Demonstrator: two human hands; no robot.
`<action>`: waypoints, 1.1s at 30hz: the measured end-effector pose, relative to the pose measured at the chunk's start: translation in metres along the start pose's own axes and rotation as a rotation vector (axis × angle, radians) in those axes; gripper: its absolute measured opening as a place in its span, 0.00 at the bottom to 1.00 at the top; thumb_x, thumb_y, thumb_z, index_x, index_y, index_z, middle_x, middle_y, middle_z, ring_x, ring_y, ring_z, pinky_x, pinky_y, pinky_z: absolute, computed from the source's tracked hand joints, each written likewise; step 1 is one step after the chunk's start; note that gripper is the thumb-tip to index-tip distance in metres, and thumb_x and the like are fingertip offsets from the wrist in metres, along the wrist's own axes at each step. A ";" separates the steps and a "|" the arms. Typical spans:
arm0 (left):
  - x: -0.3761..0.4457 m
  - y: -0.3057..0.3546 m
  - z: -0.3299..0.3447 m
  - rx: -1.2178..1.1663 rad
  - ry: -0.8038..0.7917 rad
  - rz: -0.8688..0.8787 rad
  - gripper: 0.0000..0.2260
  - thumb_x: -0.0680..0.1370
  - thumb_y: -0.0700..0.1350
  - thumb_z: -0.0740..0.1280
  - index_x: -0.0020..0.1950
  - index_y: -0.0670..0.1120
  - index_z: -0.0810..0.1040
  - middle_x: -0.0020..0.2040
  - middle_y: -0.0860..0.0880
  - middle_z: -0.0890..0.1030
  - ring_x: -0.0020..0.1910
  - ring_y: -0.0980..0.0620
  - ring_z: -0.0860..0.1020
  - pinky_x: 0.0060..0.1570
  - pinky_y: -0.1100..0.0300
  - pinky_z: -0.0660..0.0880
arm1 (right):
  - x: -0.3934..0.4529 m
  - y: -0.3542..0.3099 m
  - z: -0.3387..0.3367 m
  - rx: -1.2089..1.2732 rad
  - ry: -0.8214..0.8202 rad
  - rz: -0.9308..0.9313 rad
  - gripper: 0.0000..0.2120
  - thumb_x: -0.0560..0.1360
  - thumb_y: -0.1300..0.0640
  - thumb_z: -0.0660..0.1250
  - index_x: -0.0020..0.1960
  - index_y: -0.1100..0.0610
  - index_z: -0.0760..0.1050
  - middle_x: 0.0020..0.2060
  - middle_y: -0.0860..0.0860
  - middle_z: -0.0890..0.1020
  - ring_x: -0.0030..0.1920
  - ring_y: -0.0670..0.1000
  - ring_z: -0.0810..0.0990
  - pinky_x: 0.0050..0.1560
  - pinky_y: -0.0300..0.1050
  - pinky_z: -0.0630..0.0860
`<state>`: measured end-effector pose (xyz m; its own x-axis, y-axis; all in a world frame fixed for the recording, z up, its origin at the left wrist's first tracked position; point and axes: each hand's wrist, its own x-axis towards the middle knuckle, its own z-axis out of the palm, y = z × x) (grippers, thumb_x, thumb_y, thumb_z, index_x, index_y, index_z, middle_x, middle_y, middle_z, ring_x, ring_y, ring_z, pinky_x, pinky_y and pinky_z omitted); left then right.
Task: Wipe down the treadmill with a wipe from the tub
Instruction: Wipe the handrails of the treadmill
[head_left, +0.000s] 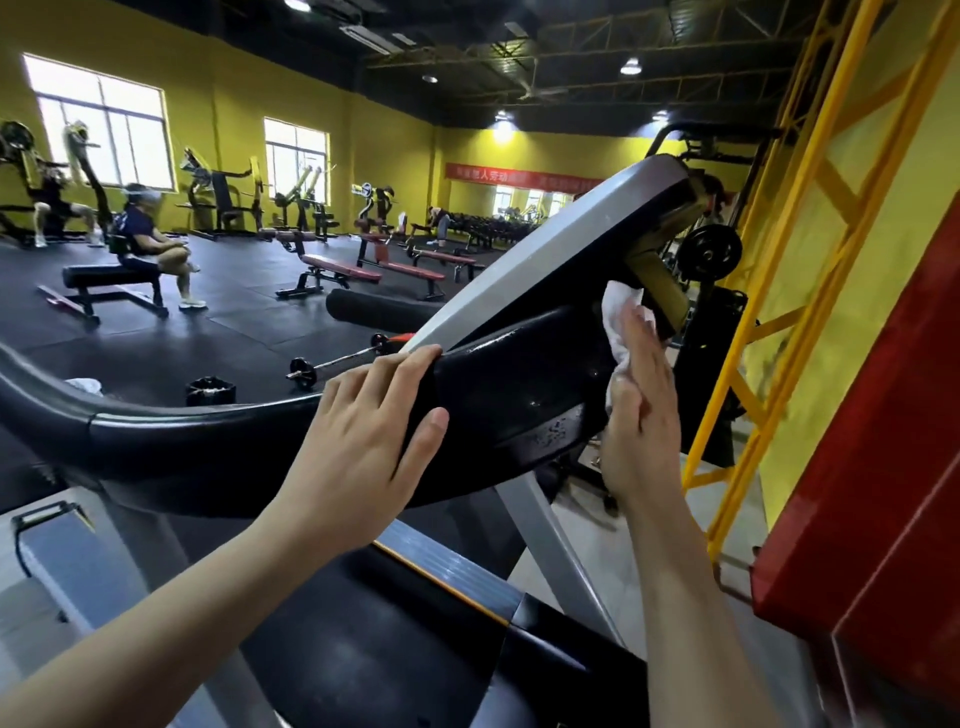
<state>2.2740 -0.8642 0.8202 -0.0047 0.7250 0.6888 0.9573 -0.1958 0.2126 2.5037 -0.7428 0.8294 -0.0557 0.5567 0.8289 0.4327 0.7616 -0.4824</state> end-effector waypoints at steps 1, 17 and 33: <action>0.000 -0.001 -0.001 -0.002 -0.001 0.010 0.26 0.84 0.58 0.49 0.80 0.49 0.61 0.72 0.52 0.70 0.68 0.48 0.69 0.70 0.54 0.61 | 0.000 0.005 0.000 -0.071 -0.010 -0.020 0.27 0.83 0.50 0.45 0.81 0.50 0.58 0.80 0.43 0.58 0.80 0.42 0.51 0.81 0.53 0.50; -0.030 -0.129 -0.018 -0.153 -0.094 -0.009 0.24 0.83 0.62 0.51 0.72 0.52 0.72 0.65 0.52 0.77 0.65 0.44 0.74 0.67 0.46 0.65 | 0.034 -0.090 0.019 -0.564 -0.315 -0.202 0.23 0.82 0.51 0.49 0.64 0.54 0.80 0.61 0.50 0.81 0.66 0.53 0.74 0.70 0.46 0.65; -0.040 -0.190 -0.015 -0.133 -0.099 0.171 0.23 0.82 0.55 0.55 0.70 0.42 0.73 0.58 0.43 0.78 0.52 0.37 0.75 0.56 0.44 0.69 | -0.006 -0.117 0.058 -0.665 -0.140 -0.065 0.20 0.86 0.54 0.51 0.66 0.59 0.77 0.64 0.54 0.79 0.69 0.55 0.74 0.70 0.59 0.68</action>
<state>2.0882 -0.8658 0.7633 0.1886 0.7339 0.6525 0.8954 -0.4014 0.1927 2.4017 -0.8160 0.8641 -0.1967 0.5887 0.7840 0.8829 0.4542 -0.1195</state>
